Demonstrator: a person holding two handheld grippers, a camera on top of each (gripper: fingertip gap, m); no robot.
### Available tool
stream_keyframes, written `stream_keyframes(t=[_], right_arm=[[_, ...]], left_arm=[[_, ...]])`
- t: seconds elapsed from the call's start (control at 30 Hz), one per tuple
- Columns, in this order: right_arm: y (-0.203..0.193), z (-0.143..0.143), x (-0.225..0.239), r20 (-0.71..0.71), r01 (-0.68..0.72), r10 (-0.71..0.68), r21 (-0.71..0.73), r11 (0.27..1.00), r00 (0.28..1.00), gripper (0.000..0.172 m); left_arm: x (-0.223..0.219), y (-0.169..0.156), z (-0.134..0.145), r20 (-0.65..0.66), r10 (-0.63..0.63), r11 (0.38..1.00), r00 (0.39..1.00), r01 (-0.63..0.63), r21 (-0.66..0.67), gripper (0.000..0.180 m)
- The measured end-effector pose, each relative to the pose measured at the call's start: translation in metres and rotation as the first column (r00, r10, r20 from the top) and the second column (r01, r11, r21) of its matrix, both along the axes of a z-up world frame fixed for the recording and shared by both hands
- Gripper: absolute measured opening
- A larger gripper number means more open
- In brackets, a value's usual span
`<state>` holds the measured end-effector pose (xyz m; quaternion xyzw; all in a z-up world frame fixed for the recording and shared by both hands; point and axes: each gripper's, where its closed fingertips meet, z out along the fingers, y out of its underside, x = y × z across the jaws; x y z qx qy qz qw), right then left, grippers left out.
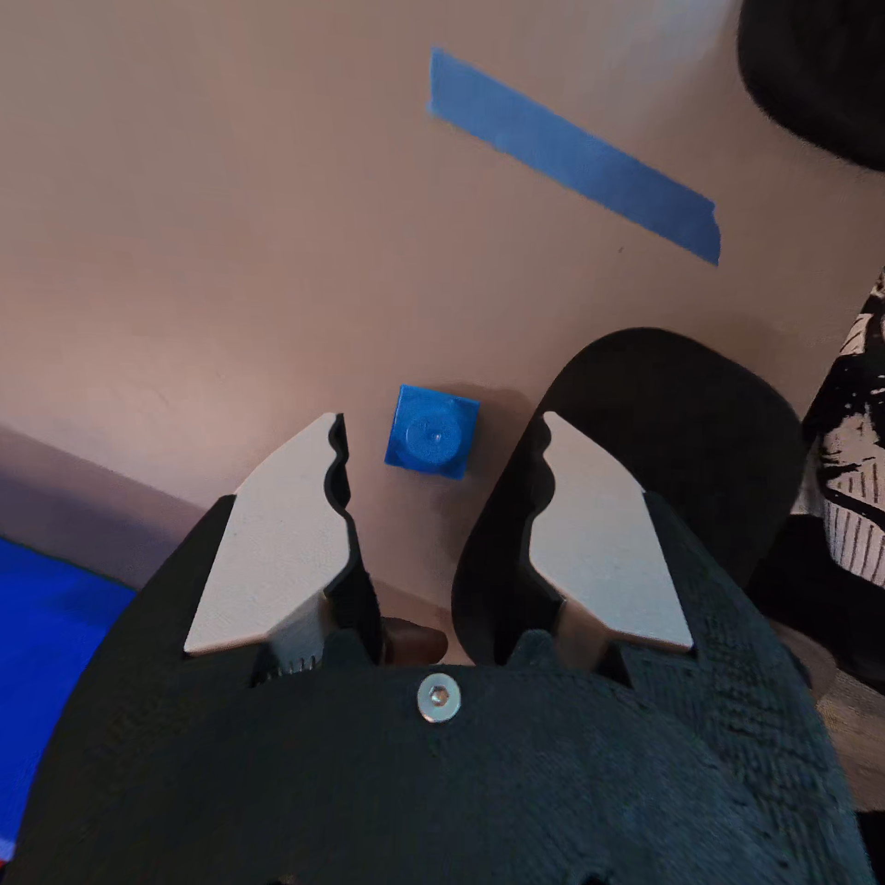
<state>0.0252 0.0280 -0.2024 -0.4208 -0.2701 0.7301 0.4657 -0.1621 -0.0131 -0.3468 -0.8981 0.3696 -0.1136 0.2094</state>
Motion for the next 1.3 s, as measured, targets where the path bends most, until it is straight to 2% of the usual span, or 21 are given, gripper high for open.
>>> stream_keyframes(t=[0.03, 0.23, 0.3, 0.33, 0.4, 0.47, 0.53, 0.57, 0.6, 0.67, 0.7, 0.77, 0.8, 0.83, 0.9, 1.03, 1.3], right_arm=[[0.0, 0.0, 0.0, 0.002, 0.0, 0.0, 0.001, 1.0, 1.0, 0.035], [0.001, -0.002, -0.001, 0.016, 0.014, -0.014, 0.003, 1.0, 1.0, 0.035], [0.001, -0.003, -0.001, 0.021, 0.015, -0.015, 0.005, 1.0, 1.0, 0.035], [0.001, -0.003, -0.002, 0.023, 0.014, -0.014, 0.007, 1.0, 1.0, 0.035], [0.001, -0.003, -0.002, 0.027, 0.013, -0.014, 0.009, 1.0, 1.0, 0.035], [0.0, -0.004, -0.003, 0.036, 0.004, -0.004, 0.005, 1.0, 0.999, 0.035], [-0.002, -0.008, -0.006, 0.067, -0.022, 0.022, -0.002, 1.0, 0.997, 0.035], [-0.004, -0.01, -0.008, 0.086, -0.035, 0.035, -0.001, 0.999, 0.996, 0.035], [-0.007, -0.012, -0.011, 0.105, -0.05, 0.05, 0.004, 0.999, 0.993, 0.035], [-0.013, -0.017, -0.017, 0.155, -0.079, 0.075, 0.025, 0.997, 0.985, 0.035], [-0.017, -0.02, -0.02, 0.184, -0.093, 0.085, 0.038, 0.995, 0.979, 0.035], [-0.024, -0.025, -0.025, 0.229, -0.121, 0.104, 0.062, 0.991, 0.968, 0.035], [-0.027, -0.027, -0.027, 0.244, -0.136, 0.115, 0.072, 0.988, 0.963, 0.035], [-0.029, -0.028, -0.029, 0.258, -0.151, 0.126, 0.076, 0.986, 0.958, 0.035], [-0.034, -0.032, -0.032, 0.281, -0.178, 0.15, 0.079, 0.981, 0.948, 0.035], [-0.038, -0.039, -0.038, 0.334, -0.191, 0.148, 0.1, 0.977, 0.931, 0.035], [-0.048, -0.047, -0.044, 0.389, -0.228, 0.157, 0.143, 0.963, 0.908, 0.035]], left_arm=[[-0.002, 0.0, -0.003, -0.018, 0.001, 1.0, 1.0, -0.001, 0.002, 0.072], [-0.008, 0.002, -0.014, -0.134, -0.065, 0.997, 0.989, 0.06, -0.043, 0.056], [-0.005, -0.001, -0.019, -0.138, -0.098, 0.993, 0.986, 0.088, -0.074, 0.05], [-0.003, -0.002, -0.02, -0.132, -0.118, 0.991, 0.984, 0.108, -0.081, 0.038], [0.002, -0.002, -0.017, -0.108, -0.139, 0.989, 0.984, 0.133, -0.062, 0.037], [0.013, 0.009, 0.001, -0.005, -0.11, 0.991, 0.994, 0.11, 0.077, 0.036], [0.036, 0.017, 0.037, 0.244, -0.11, 0.967, 0.963, 0.048, 0.249, 0.036], [0.049, 0.02, 0.061, 0.405, -0.135, 0.94, 0.904, -0.012, 0.34, 0.036], [0.059, 0.02, 0.083, 0.569, -0.144, 0.92, 0.81, -0.102, 0.378, 0.036], [0.074, 0.016, 0.119, 0.807, -0.188, 0.893, 0.56, -0.244, 0.377, 0.036], [0.078, 0.014, 0.128, 0.867, -0.21, 0.883, 0.452, -0.293, 0.366, 0.036], [0.088, 0.008, 0.135, 0.922, -0.262, 0.881, 0.286, -0.318, 0.349, 0.036], [0.095, 0.004, 0.135, 0.927, -0.291, 0.882, 0.237, -0.308, 0.356, 0.036], [0.1, 0.003, 0.133, 0.927, -0.306, 0.885, 0.216, -0.296, 0.361, 0.036], [0.11, 0.0, 0.132, 0.922, -0.322, 0.894, 0.214, -0.251, 0.371, 0.036], [0.122, -0.003, 0.122, 0.859, -0.368, 0.87, 0.356, -0.195, 0.454, 0.037], [0.133, -0.009, 0.115, 0.831, -0.398, 0.865, 0.389, -0.143, 0.481, 0.037]])
